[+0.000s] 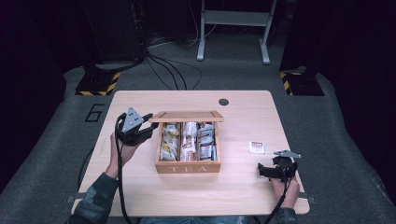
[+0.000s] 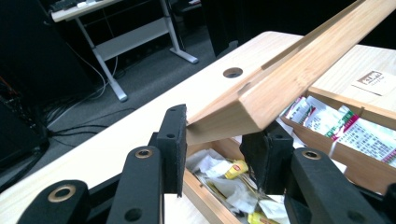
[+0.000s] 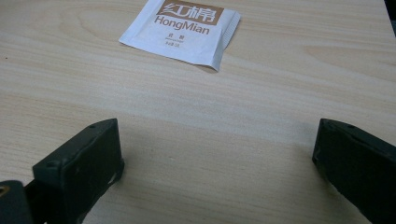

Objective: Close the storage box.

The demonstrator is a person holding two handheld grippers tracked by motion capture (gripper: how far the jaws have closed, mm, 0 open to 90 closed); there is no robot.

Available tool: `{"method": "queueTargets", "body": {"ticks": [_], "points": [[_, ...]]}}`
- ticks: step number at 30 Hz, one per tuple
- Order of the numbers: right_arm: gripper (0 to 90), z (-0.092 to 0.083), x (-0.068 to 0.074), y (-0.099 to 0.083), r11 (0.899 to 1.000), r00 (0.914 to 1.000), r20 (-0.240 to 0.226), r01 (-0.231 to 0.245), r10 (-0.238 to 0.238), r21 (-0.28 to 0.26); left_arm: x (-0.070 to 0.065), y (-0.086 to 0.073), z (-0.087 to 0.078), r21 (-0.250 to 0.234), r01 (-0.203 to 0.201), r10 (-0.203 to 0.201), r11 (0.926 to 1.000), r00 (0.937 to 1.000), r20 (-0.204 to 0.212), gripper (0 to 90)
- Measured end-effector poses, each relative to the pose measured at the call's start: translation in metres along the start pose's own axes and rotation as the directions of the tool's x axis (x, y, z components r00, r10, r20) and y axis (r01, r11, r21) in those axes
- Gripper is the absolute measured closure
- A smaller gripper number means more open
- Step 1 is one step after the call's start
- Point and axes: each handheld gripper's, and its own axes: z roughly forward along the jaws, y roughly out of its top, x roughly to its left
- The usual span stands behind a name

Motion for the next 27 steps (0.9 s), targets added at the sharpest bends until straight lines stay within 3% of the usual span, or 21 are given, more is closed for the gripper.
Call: {"method": "queueTargets", "body": {"ticks": [4,6,11,19,27], "points": [[1.3,0.000,0.000,0.000,1.000,1.0000,0.001,0.004,-0.004,-0.001,-0.004,-0.006,-0.002,-0.005,0.010,-0.010,0.9999,0.9999,-0.002,60.4],[1.5,-0.001,0.000,0.000,1.000,1.0000,-0.001,-0.001,0.001,0.000,-0.006,-0.011,-0.003,-0.006,0.037,-0.037,0.9993,0.9993,0.007,59.9],[1.6,-0.001,-0.001,-0.001,1.000,1.0000,-0.004,0.008,-0.008,-0.001,-0.013,-0.023,-0.006,0.002,0.046,-0.046,0.9989,0.9988,0.015,58.8],[1.9,-0.001,-0.001,-0.001,1.000,0.9999,0.000,0.013,-0.013,-0.003,-0.023,-0.047,-0.006,-0.012,0.093,-0.093,0.9956,0.9954,0.024,57.5],[2.1,-0.001,0.000,-0.001,1.000,1.0000,0.003,0.003,-0.003,-0.001,-0.029,-0.061,-0.006,0.005,0.130,-0.130,0.9915,0.9907,0.041,56.1]]}}
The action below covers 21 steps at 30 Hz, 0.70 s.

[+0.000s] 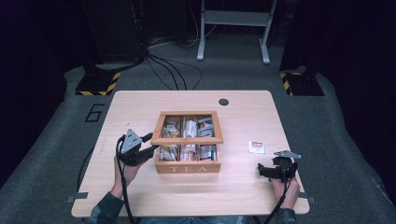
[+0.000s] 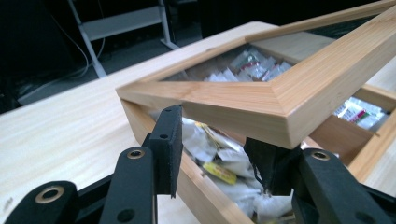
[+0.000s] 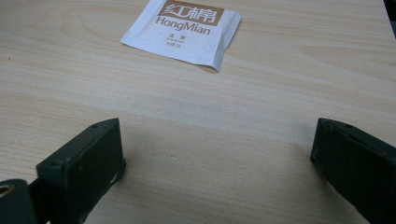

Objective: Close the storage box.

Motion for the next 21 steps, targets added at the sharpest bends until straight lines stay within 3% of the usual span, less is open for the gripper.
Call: {"method": "queueTargets", "body": {"ticks": [5,8,14,21], "points": [[2.1,0.000,0.000,0.000,1.000,1.0000,-0.001,0.004,-0.004,-0.001,-0.004,-0.013,0.004,0.010,0.036,-0.036,0.9993,0.9993,0.004,55.0],[2.3,0.000,0.000,0.000,1.000,1.0000,-0.001,-0.004,0.004,-0.001,-0.006,-0.023,0.010,0.041,0.061,-0.062,0.9973,0.9977,0.029,54.3],[2.6,0.000,0.000,0.000,1.000,1.0000,0.004,0.001,-0.001,0.001,-0.012,-0.030,0.014,0.086,0.048,-0.054,0.9951,0.9965,0.063,53.3],[2.6,0.000,0.000,0.000,1.000,1.0000,0.005,0.001,-0.001,0.001,-0.009,-0.038,0.011,0.099,0.108,-0.116,0.9892,0.9898,0.083,41.5]]}}
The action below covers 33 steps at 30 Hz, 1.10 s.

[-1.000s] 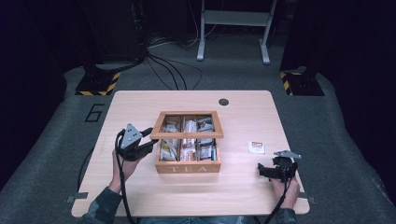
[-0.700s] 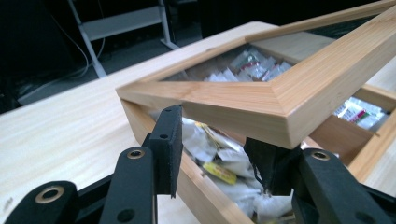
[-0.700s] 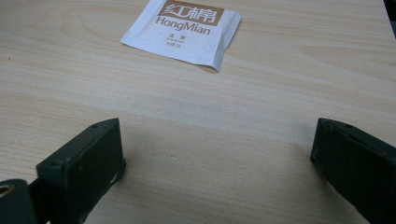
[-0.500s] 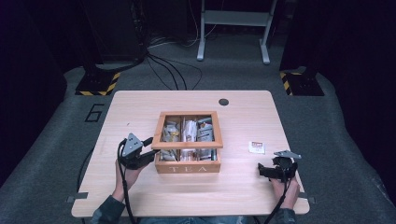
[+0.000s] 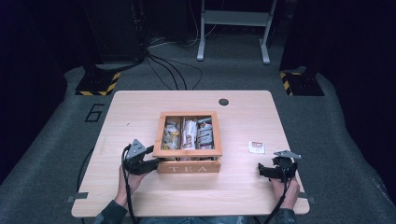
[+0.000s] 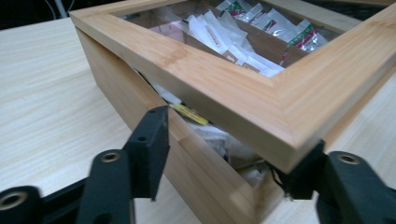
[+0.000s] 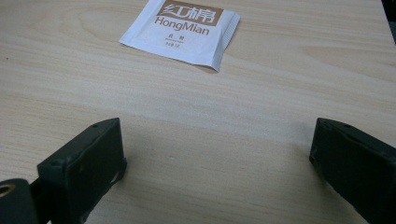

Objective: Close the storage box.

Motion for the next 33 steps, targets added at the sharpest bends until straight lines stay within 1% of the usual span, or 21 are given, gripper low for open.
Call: {"method": "queueTargets", "body": {"ticks": [2,3,4,6,7,8,9,10,11,13,17,20,21,23,25,26,28,29,30,32,33], "points": [[2.6,0.000,0.000,0.000,1.000,1.0000,0.001,0.003,-0.003,-0.002,0.000,-0.004,-0.001,0.010,0.005,-0.006,0.9999,0.9998,0.021,36.2],[2.7,0.000,0.000,0.000,1.000,1.0000,0.000,0.003,-0.003,-0.002,0.000,-0.006,-0.003,0.003,0.014,-0.014,0.9999,0.9994,0.031,35.2],[2.7,0.000,0.000,0.000,1.000,1.0000,0.000,0.003,-0.003,-0.003,-0.001,-0.007,-0.005,0.006,0.013,-0.014,0.9999,0.9993,0.035,33.1],[2.7,0.000,0.000,0.000,1.000,1.0000,0.001,0.003,-0.003,-0.003,-0.003,-0.009,-0.008,0.005,0.000,-0.001,1.0000,0.9997,0.025,29.4],[2.6,0.000,0.000,0.000,1.000,1.0000,0.001,0.003,-0.003,-0.003,-0.003,-0.010,-0.010,0.020,-0.005,0.004,0.9998,0.9996,0.029,27.6],[2.6,0.000,0.000,0.000,1.000,1.0000,0.001,0.003,-0.003,-0.003,-0.004,-0.012,-0.010,0.033,-0.014,0.013,0.9994,0.9996,0.024,25.2],[2.5,0.000,0.000,0.000,1.000,1.0000,0.000,0.003,-0.003,-0.003,-0.006,-0.015,-0.010,0.037,-0.016,0.015,0.9992,0.9998,0.016,22.1],[2.5,0.000,0.000,0.000,1.000,1.0000,0.001,0.003,-0.003,-0.003,-0.005,-0.018,-0.014,0.025,-0.001,0.000,0.9997,0.9999,0.015,19.4],[2.4,0.000,0.000,0.000,1.000,1.0000,0.000,0.003,-0.003,-0.003,-0.004,-0.018,-0.016,0.028,-0.007,0.007,0.9996,0.9999,0.015,19.2],[2.3,0.000,0.000,0.000,1.000,1.0000,-0.001,0.004,-0.004,-0.004,-0.005,-0.021,-0.022,0.017,0.006,-0.006,0.9998,1.0000,-0.003,16.9],[2.1,0.000,0.000,-0.001,1.000,0.9999,-0.002,0.013,-0.013,-0.005,-0.011,-0.033,-0.033,0.046,-0.009,0.010,0.9989,0.9992,-0.038,15.3],[1.9,0.000,0.001,-0.001,1.000,0.9999,-0.004,0.013,-0.013,-0.003,-0.007,-0.043,-0.041,0.055,0.012,-0.008,0.9984,0.9973,-0.072,14.3],[1.8,0.000,0.001,-0.001,1.000,0.9999,-0.005,0.015,-0.015,-0.003,-0.004,-0.047,-0.044,0.057,0.036,-0.031,0.9977,0.9955,-0.090,14.0],[1.8,0.000,0.001,-0.001,1.000,0.9999,-0.005,0.014,-0.014,-0.003,0.001,-0.053,-0.049,0.067,0.051,-0.043,0.9965,0.9928,-0.112,13.4],[1.7,0.000,0.001,-0.001,1.000,0.9999,-0.006,0.015,-0.015,-0.003,0.007,-0.059,-0.052,0.066,0.081,-0.071,0.9945,0.9875,-0.141,13.2],[1.6,0.000,0.001,-0.001,1.000,0.9999,-0.005,0.015,-0.015,-0.003,0.011,-0.062,-0.054,0.075,0.085,-0.073,0.9936,0.9864,-0.148,12.9],[1.5,0.000,0.001,-0.001,1.000,0.9999,-0.005,0.015,-0.015,-0.003,0.018,-0.067,-0.055,0.097,0.100,-0.082,0.9902,0.9813,-0.174,12.5],[1.6,0.000,0.001,-0.001,1.000,0.9999,-0.005,0.016,-0.016,-0.004,0.021,-0.070,-0.055,0.099,0.111,-0.090,0.9889,0.9772,-0.192,11.7],[1.6,0.000,0.001,-0.001,1.000,0.9999,-0.005,0.016,-0.016,-0.004,0.026,-0.072,-0.057,0.117,0.119,-0.094,0.9860,0.9751,-0.201,10.7],[1.5,0.000,0.001,-0.001,1.000,0.9998,-0.006,0.018,-0.018,-0.005,0.032,-0.075,-0.056,0.130,0.129,-0.097,0.9831,0.9695,-0.225,10.4],[1.5,0.001,0.001,-0.001,1.000,0.9996,-0.010,0.028,-0.028,-0.006,0.037,-0.076,-0.056,0.149,0.139,-0.103,0.9790,0.9687,-0.226,9.7]]}}
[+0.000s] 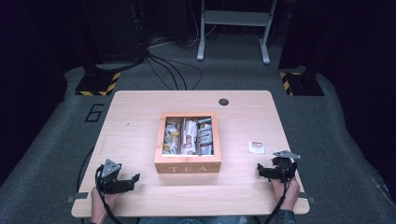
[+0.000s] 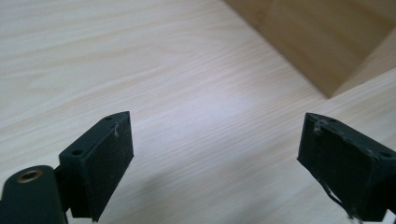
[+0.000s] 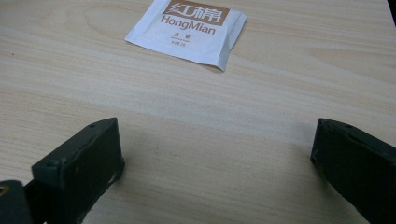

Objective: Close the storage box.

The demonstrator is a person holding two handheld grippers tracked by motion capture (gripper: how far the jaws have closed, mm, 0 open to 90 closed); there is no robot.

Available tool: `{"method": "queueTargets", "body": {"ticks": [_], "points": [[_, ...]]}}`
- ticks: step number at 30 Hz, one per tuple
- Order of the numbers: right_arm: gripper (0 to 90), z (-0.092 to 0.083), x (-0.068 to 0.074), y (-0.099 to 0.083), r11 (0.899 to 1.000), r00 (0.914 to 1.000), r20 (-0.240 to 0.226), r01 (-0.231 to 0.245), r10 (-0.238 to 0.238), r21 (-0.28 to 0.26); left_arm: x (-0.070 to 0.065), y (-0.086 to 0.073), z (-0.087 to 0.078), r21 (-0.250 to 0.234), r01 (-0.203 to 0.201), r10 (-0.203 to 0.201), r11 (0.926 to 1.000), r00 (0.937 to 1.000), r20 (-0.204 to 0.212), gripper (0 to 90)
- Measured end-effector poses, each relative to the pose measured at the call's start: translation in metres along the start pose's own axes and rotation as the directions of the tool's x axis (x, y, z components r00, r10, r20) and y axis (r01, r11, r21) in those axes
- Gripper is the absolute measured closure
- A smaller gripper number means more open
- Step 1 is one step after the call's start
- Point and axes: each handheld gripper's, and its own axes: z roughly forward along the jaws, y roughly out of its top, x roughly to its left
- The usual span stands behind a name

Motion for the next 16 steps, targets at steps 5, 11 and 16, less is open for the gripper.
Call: {"method": "queueTargets", "body": {"ticks": [5,11,16], "points": [[1.1,0.001,0.001,0.000,1.000,1.0000,-0.004,-0.002,0.002,-0.001,0.011,-0.003,0.008,0.030,0.025,-0.024,0.9992,0.9990,-0.037,7.0],[1.0,0.000,0.001,0.000,1.000,0.9999,-0.007,-0.008,0.008,-0.007,0.012,-0.001,0.015,0.097,0.005,0.002,0.9953,0.9976,-0.070,5.6],[0.3,0.001,0.002,-0.001,1.000,1.0000,-0.006,-0.004,0.004,-0.010,0.013,-0.001,0.016,0.089,0.020,-0.012,0.9959,0.9962,-0.086,5.6]]}}
